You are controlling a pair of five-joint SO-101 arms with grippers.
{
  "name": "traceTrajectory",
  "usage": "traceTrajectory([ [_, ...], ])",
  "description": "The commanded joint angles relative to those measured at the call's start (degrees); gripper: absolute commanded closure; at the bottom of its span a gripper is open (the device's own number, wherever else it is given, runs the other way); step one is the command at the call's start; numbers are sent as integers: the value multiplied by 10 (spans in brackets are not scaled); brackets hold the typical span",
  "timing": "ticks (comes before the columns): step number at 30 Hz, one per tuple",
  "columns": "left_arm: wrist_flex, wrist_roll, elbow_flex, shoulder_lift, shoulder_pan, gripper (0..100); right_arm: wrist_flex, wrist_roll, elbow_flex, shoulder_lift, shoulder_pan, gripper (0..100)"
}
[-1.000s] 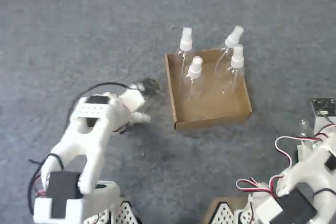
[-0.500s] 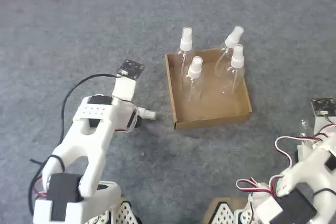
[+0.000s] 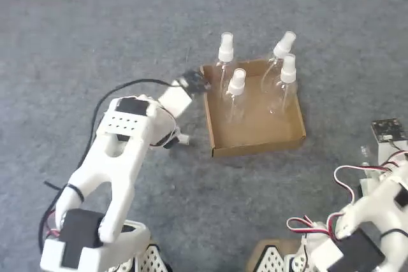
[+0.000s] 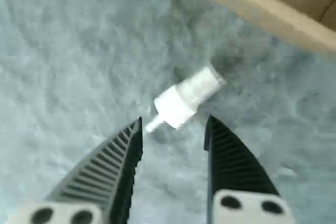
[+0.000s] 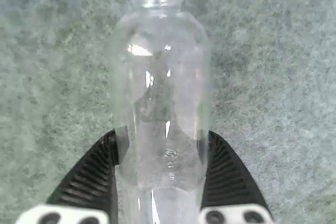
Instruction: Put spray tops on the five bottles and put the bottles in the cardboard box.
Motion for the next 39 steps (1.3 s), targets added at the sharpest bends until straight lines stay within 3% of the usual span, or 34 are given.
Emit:
traceTrajectory([
  [1,-47,-73,-3,-1,10,803,-8,9,-4,-2,4,981],
  [6,-101,-95,-9,74,11,801,-8,10,-4,-3,5,981],
  [14,-108,-115,-10,127,0,806,-9,10,-4,-3,4,981],
  [20,-108,-84,-11,127,-30,911,-9,10,-4,-3,4,981],
  [25,-104,-80,-9,127,-53,935,-9,10,-4,-3,4,981],
  [31,-96,29,-12,127,-75,935,-8,10,-4,-3,4,981],
  [39,76,302,-118,127,-69,949,-7,10,-3,-3,4,981],
])
